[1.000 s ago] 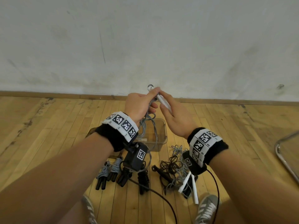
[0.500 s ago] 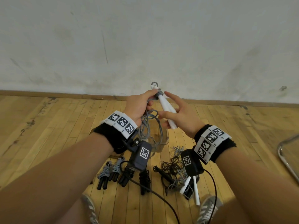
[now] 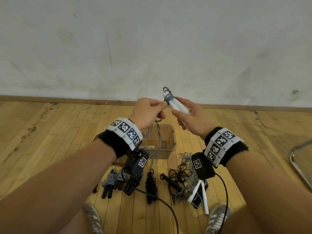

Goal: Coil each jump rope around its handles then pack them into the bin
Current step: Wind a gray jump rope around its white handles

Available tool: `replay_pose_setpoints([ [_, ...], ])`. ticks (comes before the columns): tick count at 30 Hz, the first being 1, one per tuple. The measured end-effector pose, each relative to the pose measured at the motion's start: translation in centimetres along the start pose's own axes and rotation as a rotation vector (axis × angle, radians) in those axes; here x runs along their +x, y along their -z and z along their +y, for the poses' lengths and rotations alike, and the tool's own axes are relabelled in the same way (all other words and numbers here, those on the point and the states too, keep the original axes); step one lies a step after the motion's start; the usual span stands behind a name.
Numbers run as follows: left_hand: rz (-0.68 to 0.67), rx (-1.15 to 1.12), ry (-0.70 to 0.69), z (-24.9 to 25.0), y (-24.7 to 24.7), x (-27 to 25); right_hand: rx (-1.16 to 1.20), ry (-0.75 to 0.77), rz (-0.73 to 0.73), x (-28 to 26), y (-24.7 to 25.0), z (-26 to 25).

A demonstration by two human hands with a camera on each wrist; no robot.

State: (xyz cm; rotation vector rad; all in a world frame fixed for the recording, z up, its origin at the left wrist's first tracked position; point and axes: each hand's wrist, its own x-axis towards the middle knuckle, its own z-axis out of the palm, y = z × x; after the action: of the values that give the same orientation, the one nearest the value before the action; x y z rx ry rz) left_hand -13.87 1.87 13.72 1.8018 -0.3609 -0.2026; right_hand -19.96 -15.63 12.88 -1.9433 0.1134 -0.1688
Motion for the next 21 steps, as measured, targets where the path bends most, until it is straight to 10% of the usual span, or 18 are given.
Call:
replay_pose_setpoints([
  [12,-0.004,-0.259,0.09,1.0,-1.0,-0.5,-0.644,0.181,0.161,0.3,-0.1,1.4],
  [21,0.099,-0.306,0.156,1.0,-0.5,-0.3,-0.425,0.305,-0.032,-0.2,-1.3,1.6],
])
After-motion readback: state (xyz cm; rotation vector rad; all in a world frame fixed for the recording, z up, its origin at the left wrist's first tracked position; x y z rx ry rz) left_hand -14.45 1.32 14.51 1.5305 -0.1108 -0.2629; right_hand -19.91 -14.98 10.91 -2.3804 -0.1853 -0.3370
